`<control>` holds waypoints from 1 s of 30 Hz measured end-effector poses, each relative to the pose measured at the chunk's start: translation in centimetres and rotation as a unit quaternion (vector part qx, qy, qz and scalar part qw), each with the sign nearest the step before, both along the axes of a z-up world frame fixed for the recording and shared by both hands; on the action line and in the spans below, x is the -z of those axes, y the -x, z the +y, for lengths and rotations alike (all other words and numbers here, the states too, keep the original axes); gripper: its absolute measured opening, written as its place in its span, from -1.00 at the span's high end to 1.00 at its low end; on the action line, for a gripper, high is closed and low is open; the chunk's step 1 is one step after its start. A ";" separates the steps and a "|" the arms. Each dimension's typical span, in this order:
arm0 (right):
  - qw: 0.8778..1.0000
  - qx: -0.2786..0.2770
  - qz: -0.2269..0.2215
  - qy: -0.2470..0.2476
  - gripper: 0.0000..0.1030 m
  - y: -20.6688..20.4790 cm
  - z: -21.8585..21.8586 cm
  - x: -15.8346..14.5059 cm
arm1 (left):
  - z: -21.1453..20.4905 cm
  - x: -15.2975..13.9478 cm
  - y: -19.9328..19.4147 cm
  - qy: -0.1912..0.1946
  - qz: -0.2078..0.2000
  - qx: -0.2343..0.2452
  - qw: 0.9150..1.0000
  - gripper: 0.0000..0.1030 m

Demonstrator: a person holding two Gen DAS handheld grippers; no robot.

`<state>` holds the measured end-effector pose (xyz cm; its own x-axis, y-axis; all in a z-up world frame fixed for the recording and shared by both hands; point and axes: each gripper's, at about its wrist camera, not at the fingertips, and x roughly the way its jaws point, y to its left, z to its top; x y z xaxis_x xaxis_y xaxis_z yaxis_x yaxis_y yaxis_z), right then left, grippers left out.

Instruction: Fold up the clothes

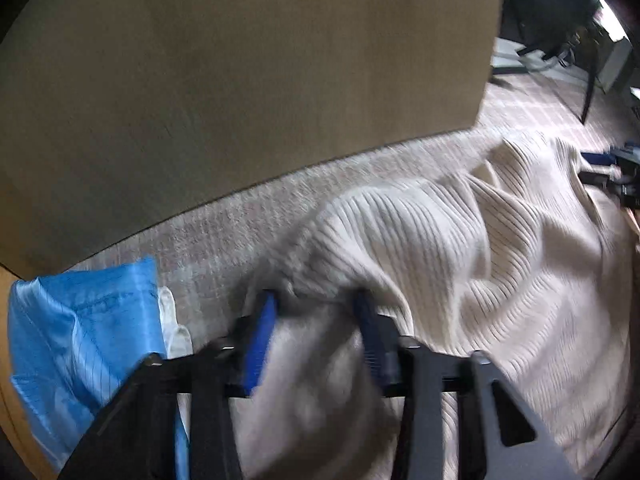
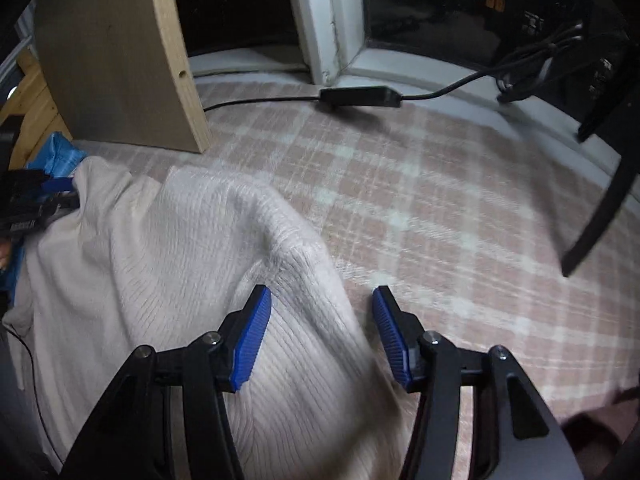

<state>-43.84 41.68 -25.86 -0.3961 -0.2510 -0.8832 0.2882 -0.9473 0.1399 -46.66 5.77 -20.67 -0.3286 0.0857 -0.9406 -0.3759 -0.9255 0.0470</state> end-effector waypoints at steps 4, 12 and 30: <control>1.000 0.007 0.014 0.025 0.93 -0.5 0.6 -1.3 | -0.2 -1.4 -0.2 0.006 0.013 0.006 1.000 0.85; 0.989 0.040 0.138 -0.026 0.93 -3.7 2.8 -8.2 | 0.1 -6.2 -0.1 0.050 0.085 0.022 0.995 0.84; 0.992 0.062 0.098 -0.045 0.47 -6.8 3.2 -10.4 | -5.0 -13.1 -8.4 0.051 0.093 0.023 0.994 0.58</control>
